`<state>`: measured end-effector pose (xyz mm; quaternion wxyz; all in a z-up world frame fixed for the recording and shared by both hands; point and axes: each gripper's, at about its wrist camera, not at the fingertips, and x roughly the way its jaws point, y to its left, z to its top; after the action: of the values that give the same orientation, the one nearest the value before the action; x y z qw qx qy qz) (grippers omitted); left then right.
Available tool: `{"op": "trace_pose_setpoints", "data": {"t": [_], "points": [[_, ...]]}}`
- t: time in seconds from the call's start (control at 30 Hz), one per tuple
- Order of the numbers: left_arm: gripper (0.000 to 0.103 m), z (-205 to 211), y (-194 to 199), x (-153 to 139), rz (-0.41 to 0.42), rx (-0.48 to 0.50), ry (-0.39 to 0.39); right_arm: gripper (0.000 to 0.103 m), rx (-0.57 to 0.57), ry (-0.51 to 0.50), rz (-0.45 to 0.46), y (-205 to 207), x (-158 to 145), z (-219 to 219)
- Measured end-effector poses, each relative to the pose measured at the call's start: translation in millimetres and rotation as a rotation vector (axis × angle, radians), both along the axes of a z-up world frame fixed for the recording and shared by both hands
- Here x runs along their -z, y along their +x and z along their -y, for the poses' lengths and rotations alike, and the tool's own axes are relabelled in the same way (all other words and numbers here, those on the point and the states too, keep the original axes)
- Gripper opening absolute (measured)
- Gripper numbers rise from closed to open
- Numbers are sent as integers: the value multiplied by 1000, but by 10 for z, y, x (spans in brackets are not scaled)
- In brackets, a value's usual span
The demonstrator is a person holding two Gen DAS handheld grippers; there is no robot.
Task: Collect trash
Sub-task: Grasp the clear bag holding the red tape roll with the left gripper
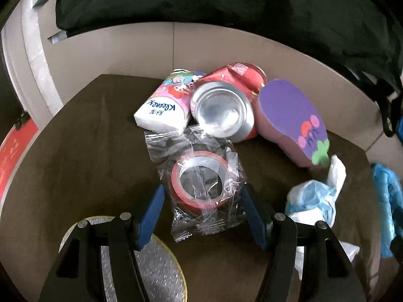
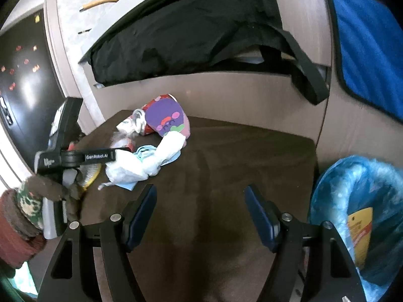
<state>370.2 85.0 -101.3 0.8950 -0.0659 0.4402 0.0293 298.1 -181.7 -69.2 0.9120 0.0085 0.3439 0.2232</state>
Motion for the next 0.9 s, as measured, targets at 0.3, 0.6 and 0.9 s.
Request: {"op": "trace_pose_setpoints", "data": {"t": [0.3,0.6,0.9], "points": [[49,-182,-371,-249,139,49,-54,70,-55,-48,-11,20,-42,-211],[49,-390,-1223,-410,184,174,-110,70,-148,-80,-47,174,-126,-704],[52,-416,-1783,-212,144,228,-154,70,-80,-58,-187,687,42,-1231]]}}
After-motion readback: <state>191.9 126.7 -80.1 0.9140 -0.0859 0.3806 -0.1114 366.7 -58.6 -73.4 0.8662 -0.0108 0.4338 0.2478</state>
